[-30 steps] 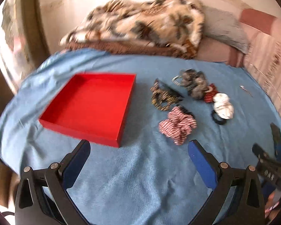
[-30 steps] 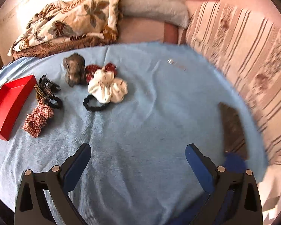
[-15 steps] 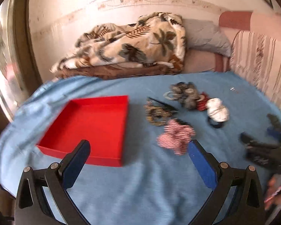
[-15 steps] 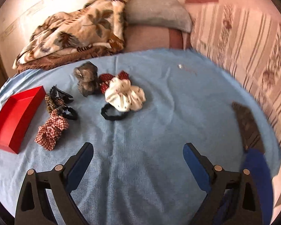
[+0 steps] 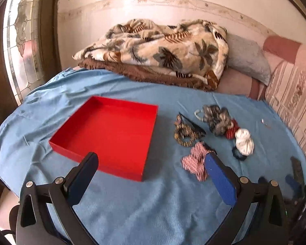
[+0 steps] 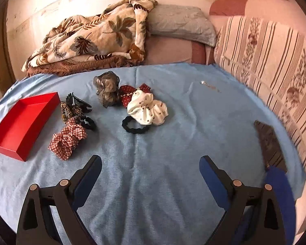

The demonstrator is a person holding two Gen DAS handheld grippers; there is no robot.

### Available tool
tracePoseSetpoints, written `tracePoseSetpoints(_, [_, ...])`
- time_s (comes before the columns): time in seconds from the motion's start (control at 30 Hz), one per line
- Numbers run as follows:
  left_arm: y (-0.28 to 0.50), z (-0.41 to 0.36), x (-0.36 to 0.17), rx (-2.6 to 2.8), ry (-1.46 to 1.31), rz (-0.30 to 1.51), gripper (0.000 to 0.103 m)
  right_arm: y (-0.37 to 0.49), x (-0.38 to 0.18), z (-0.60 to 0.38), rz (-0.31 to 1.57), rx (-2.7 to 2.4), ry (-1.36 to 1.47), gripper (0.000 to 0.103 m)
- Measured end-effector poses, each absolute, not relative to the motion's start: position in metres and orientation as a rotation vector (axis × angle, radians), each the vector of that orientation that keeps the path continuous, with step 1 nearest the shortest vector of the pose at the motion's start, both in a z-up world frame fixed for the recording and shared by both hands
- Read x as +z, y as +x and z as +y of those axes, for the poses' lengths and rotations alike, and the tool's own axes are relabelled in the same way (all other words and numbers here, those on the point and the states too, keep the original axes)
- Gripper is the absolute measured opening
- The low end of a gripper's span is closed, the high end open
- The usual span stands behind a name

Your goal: Organize jewelry

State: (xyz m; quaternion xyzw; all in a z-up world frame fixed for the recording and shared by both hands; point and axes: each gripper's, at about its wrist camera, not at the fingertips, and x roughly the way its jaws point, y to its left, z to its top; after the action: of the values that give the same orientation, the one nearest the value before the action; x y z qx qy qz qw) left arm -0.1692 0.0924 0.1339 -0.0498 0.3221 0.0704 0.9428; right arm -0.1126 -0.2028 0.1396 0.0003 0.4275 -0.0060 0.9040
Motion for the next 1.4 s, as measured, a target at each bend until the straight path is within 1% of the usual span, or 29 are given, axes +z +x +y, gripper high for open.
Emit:
tracePoseSetpoints(0.23, [-0.170,0.082,0.119,0.093,-0.120,0.723,0.103,-0.113,0.128,-0.208,0.942,-0.021,0.039,0.099])
tracePoseSetpoints(0.4, [-0.168,0.082,0.114,0.094,-0.129,0.755,0.103,-0.114,0.126,-0.213,0.951,-0.028,0.053,0.099])
tracePoseSetpoints(0.8, [-0.167,0.078,0.105,0.129,-0.062,0.791,0.103,-0.116,0.121,-0.205,0.970,-0.017,0.033,0.099])
tracePoseSetpoints(1.13, [-0.168,0.071,0.102,0.142,-0.036,0.781,0.103,-0.114,0.114,-0.206,0.989,-0.017,0.040,0.099])
tracePoseSetpoints(1.4, [-0.158,0.064,0.085,0.089,-0.025,0.892,0.103,-0.113,0.108,-0.213,1.002,-0.021,0.063,0.099])
